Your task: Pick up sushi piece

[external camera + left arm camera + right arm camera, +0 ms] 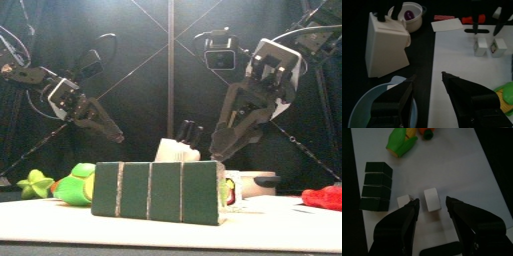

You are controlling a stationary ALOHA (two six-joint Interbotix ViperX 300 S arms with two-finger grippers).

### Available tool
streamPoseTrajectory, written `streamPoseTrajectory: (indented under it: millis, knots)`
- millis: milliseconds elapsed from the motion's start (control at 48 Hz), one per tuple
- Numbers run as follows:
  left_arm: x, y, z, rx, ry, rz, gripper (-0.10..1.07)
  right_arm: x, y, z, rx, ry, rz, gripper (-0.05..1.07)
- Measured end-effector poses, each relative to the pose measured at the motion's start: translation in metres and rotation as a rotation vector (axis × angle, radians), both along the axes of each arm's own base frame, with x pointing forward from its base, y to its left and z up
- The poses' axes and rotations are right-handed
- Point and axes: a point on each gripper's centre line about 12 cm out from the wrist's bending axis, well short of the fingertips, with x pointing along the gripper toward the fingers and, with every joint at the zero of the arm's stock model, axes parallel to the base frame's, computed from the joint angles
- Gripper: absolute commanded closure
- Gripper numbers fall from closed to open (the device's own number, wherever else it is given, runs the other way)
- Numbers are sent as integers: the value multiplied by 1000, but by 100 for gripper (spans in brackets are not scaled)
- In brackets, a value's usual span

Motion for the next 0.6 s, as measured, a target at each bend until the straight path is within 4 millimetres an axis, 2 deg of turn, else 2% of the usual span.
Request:
streamPoseTrajectory:
  millis: [417,604]
  knots:
    - [0,-1,-2,-5,7,0,15,4,-1,-22,-11,55,-5,21]
    - [0,-1,-3,-10,8,4,15,5,-1,-24,-13,61,-7,31]
